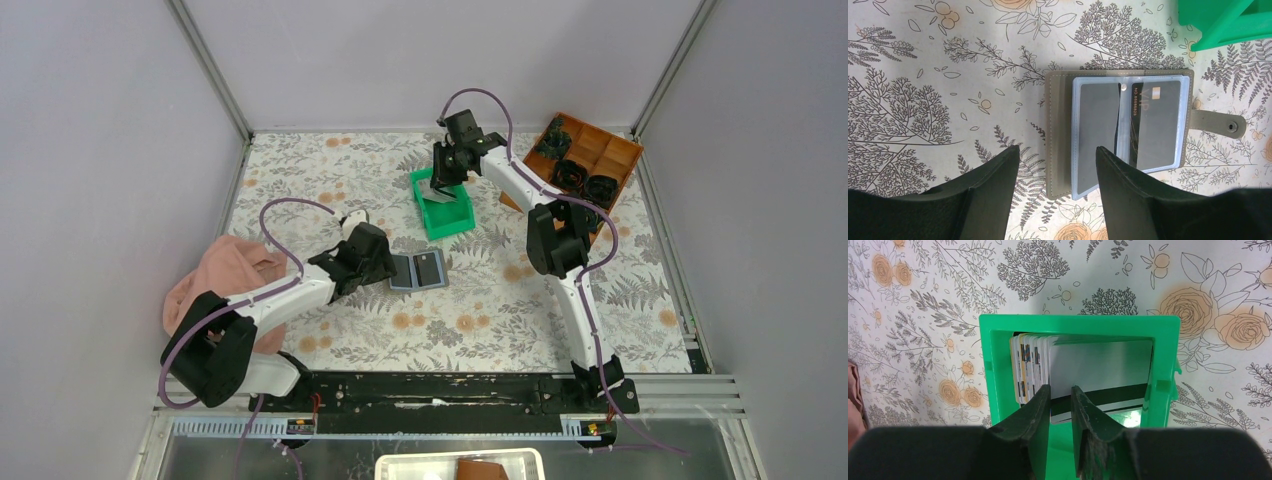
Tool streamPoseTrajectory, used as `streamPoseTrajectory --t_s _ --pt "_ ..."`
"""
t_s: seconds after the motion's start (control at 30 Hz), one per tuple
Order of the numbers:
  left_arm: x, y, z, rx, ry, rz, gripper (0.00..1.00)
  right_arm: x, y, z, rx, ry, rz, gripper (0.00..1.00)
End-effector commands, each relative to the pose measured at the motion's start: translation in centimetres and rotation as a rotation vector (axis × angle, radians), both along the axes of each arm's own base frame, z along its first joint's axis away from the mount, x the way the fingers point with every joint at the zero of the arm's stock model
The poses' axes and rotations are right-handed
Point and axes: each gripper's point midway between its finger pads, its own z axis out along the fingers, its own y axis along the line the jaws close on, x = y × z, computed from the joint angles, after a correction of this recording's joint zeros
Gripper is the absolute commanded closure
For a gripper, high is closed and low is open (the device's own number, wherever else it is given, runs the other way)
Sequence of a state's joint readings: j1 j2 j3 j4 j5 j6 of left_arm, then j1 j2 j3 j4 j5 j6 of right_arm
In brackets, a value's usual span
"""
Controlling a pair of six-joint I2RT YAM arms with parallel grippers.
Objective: Put the credit cards into the card holder
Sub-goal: Pick up the credit card from the storage box.
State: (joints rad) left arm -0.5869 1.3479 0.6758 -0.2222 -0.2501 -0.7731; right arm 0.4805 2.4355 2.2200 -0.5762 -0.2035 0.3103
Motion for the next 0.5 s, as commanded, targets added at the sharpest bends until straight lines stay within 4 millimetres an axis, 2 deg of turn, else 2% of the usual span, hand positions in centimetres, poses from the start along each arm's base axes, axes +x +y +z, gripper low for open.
streamPoseTrajectory --t_s 0.0,0.47 --pt "0.8 -0.21 0.3 -0.012 -0.036 -0.013 0.35 -1.15 1.69 4.03 0.061 -0.032 0.038 0.74" --pt "0.86 -0.02 -0.08 -0.016 -0.032 -0.016 0.35 -1.16 1.97 4.17 0.064 -0.028 0.041 0.7"
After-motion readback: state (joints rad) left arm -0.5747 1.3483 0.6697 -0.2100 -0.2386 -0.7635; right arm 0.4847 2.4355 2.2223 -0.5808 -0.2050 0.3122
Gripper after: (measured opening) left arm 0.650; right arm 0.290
